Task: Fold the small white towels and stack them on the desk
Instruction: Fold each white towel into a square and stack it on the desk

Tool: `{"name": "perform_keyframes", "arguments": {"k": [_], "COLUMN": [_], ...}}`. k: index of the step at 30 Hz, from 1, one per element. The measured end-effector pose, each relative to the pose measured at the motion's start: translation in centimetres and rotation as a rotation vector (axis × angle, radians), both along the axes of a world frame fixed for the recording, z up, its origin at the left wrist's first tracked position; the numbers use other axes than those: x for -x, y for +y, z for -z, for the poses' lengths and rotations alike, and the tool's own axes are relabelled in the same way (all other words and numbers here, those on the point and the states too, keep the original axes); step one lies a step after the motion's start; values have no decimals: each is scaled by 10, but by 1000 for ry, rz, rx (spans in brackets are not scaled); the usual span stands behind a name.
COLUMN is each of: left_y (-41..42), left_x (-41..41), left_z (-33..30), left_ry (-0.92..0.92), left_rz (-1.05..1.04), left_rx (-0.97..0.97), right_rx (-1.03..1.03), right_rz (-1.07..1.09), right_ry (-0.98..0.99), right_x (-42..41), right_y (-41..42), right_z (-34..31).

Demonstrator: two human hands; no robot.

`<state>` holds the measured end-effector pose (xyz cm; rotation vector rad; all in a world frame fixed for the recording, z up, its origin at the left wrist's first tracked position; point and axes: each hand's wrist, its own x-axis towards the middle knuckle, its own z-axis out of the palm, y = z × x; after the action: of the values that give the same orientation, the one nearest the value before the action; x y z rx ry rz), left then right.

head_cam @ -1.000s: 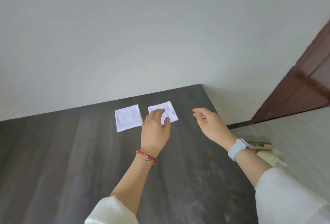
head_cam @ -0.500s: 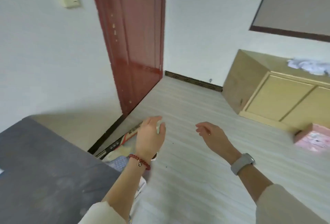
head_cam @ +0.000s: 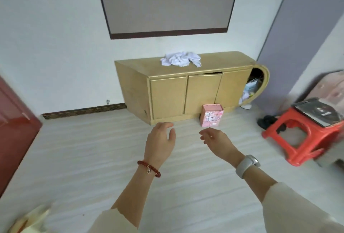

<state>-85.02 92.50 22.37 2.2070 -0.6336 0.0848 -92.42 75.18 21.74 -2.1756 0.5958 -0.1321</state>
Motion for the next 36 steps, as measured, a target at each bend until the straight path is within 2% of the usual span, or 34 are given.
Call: {"name": "perform_keyframes", "arguments": {"k": [6, 13, 18, 23, 27, 30, 36], "left_y": [-113, -245, -352, -459, -541, -594, -670], "left_x": [-113, -285, -376, -452, -514, -562, -649], "left_z": [10, 19, 29, 63, 101, 132, 181], "left_ry": [-21, -4, 58, 145, 230, 309, 398], "left_rz": [79, 126, 196, 271, 225, 113, -33], "left_rx": [-64, -98, -175, -286, -303, -289, -322], "right_rx": [-19, -20, -64, -88, -94, -120, -156], "right_rz": [74, 125, 195, 269, 245, 186, 119], "right_ry": [-5, -18, -22, 12, 36, 103, 212], "right_x": [-91, -248, -320, -382, -450, -502, -587], "right_y": [-109, -245, -339, -438, -523, -578, -652], "right_z": [18, 10, 5, 28, 64, 91, 130]}}
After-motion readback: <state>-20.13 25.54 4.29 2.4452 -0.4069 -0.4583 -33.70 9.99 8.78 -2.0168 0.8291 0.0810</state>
